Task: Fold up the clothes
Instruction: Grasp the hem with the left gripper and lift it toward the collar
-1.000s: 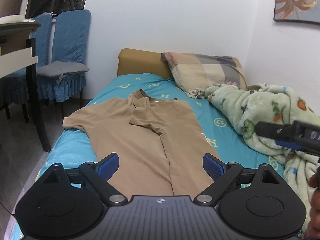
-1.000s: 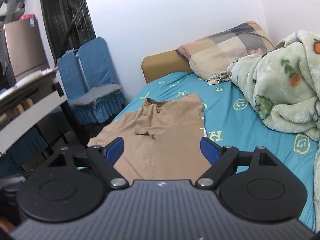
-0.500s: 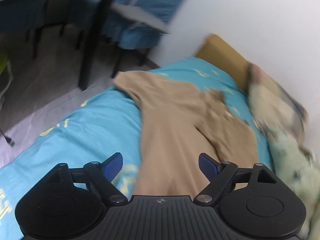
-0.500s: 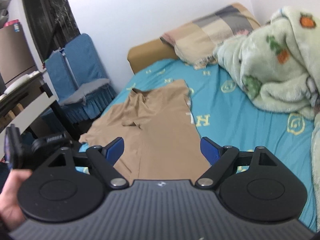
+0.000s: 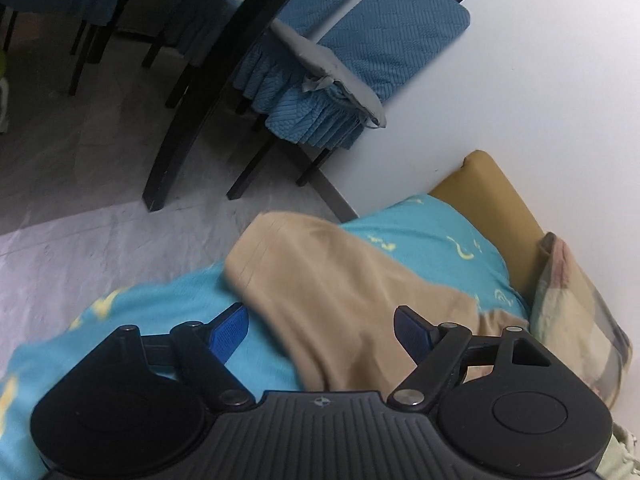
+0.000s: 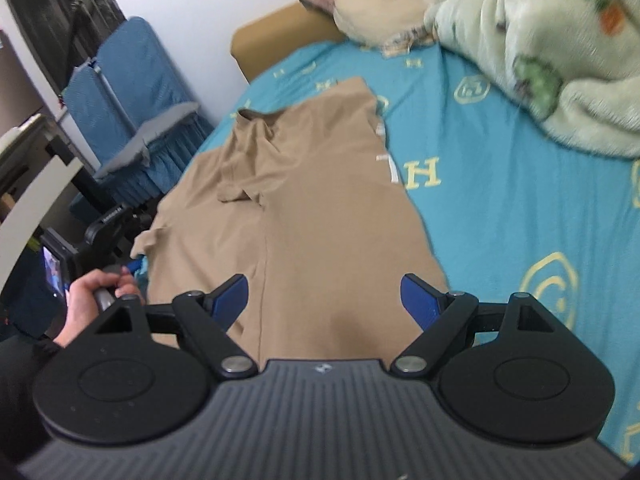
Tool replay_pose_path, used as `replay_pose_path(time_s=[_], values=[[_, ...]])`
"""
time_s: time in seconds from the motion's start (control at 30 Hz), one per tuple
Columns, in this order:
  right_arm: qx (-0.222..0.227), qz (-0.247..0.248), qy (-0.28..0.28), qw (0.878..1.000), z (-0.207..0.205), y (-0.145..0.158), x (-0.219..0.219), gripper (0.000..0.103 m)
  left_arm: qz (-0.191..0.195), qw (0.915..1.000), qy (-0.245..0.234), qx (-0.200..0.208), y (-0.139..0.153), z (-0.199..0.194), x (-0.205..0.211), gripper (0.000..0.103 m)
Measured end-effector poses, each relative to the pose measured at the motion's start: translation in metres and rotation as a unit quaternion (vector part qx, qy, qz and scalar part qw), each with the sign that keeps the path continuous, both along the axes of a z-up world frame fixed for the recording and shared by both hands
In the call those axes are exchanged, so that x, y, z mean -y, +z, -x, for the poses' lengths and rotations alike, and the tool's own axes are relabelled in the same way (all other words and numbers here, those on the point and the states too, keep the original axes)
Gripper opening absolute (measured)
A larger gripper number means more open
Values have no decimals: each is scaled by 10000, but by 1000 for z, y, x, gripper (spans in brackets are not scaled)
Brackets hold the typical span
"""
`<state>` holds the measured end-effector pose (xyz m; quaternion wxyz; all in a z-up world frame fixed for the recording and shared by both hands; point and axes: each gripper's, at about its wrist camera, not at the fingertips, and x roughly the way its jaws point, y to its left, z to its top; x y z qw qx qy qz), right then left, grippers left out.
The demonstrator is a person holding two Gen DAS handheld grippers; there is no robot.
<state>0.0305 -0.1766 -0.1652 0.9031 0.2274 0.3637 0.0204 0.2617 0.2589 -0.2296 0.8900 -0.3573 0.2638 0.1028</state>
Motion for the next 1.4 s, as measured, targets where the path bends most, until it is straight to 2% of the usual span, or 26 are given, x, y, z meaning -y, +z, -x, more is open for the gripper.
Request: replay_pose_path(time_s=[0.03, 0.1, 0.17, 0.23, 0.3, 0.43, 0.5, 0.57, 0.63, 0.7, 0.8, 0.87, 0.97, 1.03, 1.1, 1.17, 1.23, 1.3, 1.4], values=[[-80, -74, 1, 9999, -6, -4, 1, 85, -26, 10000, 48, -13, -2, -7, -1, 65], [-220, -256, 6, 9994, -15, -13, 2, 85, 8, 9999, 108, -35, -7, -23, -4, 63], [-316, -382, 14, 9988, -22, -18, 3, 85, -49, 9999, 57, -87, -7, -39, -4, 46], [-349, -389, 14, 9986, -26, -21, 4, 85, -306, 9991, -139, -247, -3, -56, 0, 7], [-364, -406, -52, 9985, -28, -22, 8, 85, -975, 9934, -419, -430, 11, -65, 15, 6], [-214, -573, -221, 9979, -25, -15, 21, 85, -1912, 9799, -504, -265, 54, -63, 49, 6], [-100, -649, -311, 9974, -22, -10, 27, 85, -2544, 9651, -618, -81, 84, -56, 78, 6], [8, -712, -390, 9967, -15, -3, 33, 85, -3154, 9448, -871, 154, 110, -49, 115, 6], [92, -814, -446, 9956, -7, 3, 38, 85, -3643, 9225, -1217, 369, 130, -43, 157, 6], [129, -926, -509, 9943, 2, 7, 44, 85, -4116, 8961, -1558, 582, 150, -36, 199, 6], [115, -993, -639, 9929, 10, 9, 52, 85, -4454, 8684, -2063, 701, 161, -27, 265, 6], [81, -1014, -718, 9922, 12, 9, 58, 85, -4608, 8535, -2336, 677, 158, -24, 308, 6], [19, -1164, -927, 9889, 13, 7, 72, 85, -4636, 8414, -2728, 525, 141, -31, 362, 6], [29, -1247, -1167, 9853, 13, 4, 84, 85, -4503, 8440, -2886, 396, 126, -38, 386, 6], [-9, -1214, -1416, 9825, 12, -1, 95, 85, -4328, 8533, -2897, 238, 110, -47, 396, 10], [-72, -1219, -1600, 9795, 9, -7, 103, 85, -4126, 8634, -2902, 120, 97, -54, 398, 21], [-129, -1232, -1716, 9774, 4, -12, 109, 85, -3888, 8738, -2921, 67, 89, -58, 389, 55], [-173, -1249, -1694, 9775, -1, -16, 111, 85, -3647, 8836, -2938, 13, 81, -61, 380, 68], [-182, -1154, -1554, 9809, -8, -18, 105, 85, -3460, 8873, -3048, -26, 88, -39, 359, 75]])
